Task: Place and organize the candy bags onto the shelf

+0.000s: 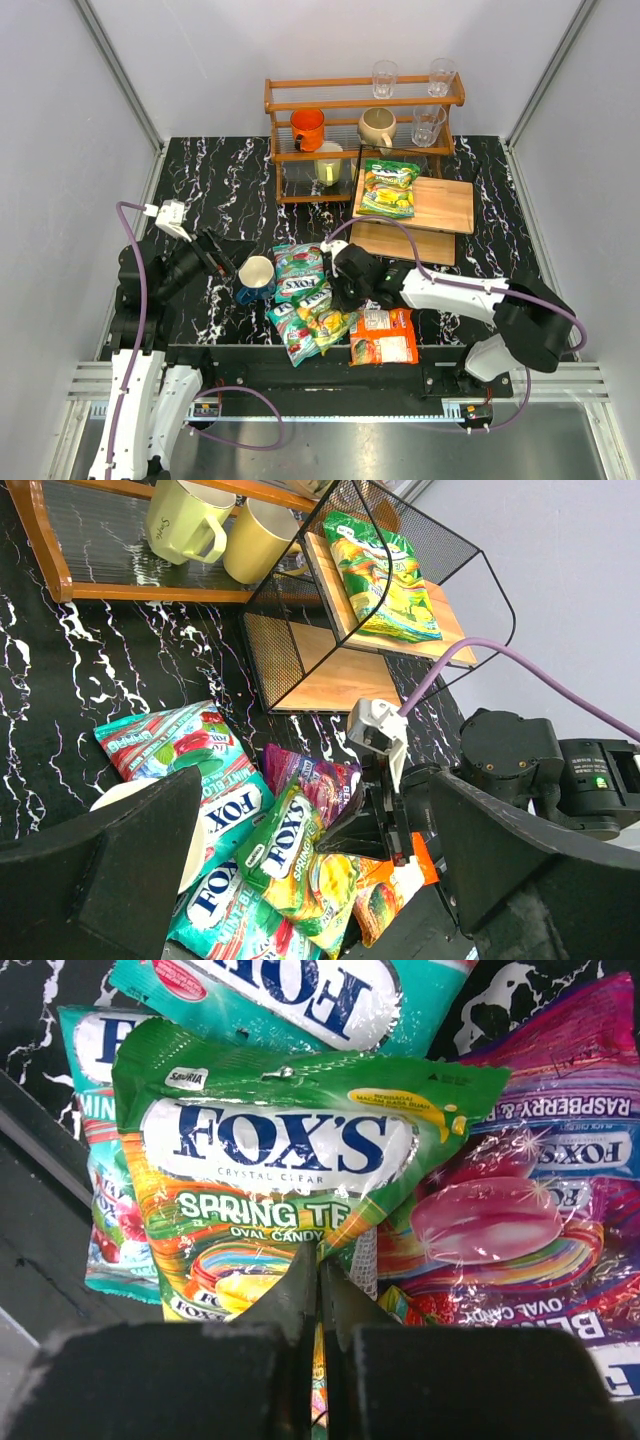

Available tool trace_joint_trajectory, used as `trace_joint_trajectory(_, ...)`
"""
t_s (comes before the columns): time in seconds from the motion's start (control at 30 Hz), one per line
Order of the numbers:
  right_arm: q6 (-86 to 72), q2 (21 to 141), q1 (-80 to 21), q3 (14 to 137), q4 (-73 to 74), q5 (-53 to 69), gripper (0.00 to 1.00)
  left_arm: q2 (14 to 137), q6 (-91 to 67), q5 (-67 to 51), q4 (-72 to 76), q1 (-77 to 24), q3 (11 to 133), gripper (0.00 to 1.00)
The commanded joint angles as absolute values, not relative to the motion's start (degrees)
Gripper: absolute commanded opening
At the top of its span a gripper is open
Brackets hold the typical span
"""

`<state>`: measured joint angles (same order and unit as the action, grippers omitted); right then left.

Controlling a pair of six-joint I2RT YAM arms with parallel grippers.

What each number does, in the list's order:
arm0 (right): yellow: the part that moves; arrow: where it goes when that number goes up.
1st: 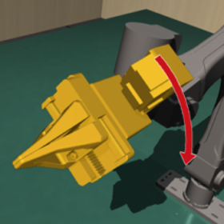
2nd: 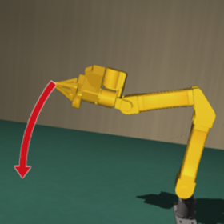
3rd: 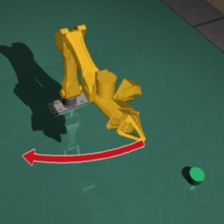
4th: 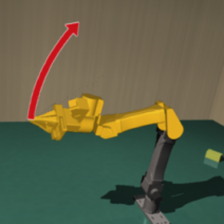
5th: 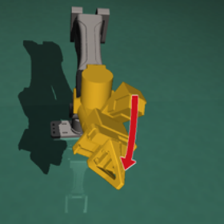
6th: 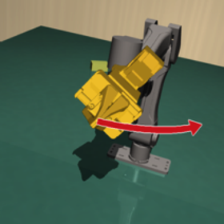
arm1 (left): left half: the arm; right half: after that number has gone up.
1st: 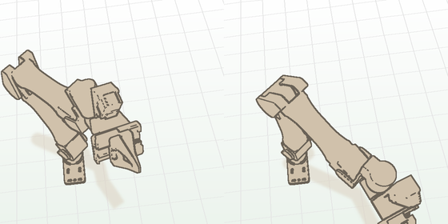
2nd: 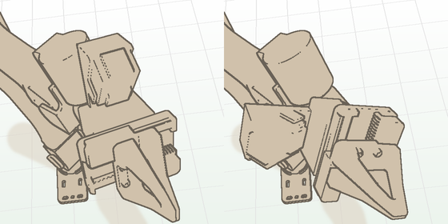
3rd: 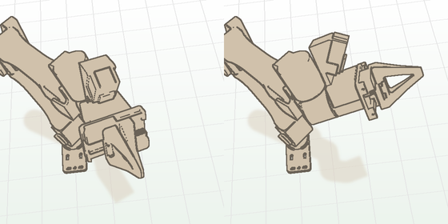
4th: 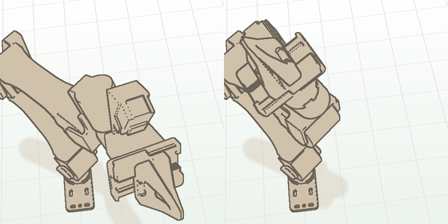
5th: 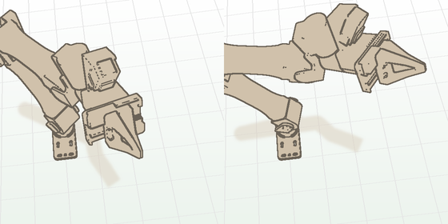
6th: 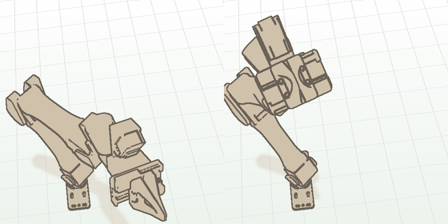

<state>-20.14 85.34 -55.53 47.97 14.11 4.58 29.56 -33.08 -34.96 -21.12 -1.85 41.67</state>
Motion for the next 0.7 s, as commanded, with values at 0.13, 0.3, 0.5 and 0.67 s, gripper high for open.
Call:
trace_joint_trajectory(0.13,-20.74,65.88,-55.37,52.64,15.98,1.08,0.00,28.83,-34.28,-35.60,-20.13,-1.93,43.59,0.99)
trace_joint_trajectory(0.3,-17.50,57.75,-55.37,63.53,21.09,-12.27,0.00,29.00,-34.28,-35.16,-20.04,-1.93,43.68,0.99)
trace_joint_trajectory(0.5,-15.12,58.88,-53.10,78.29,26.80,-30.03,0.00,29.27,-34.37,-35.24,-19.95,-1.93,43.86,0.99)
trace_joint_trajectory(0.67,-17.40,61.26,-42.47,84.19,31.11,-34.01,0.00,29.00,-34.54,-35.42,-19.86,-1.93,44.03,0.99)
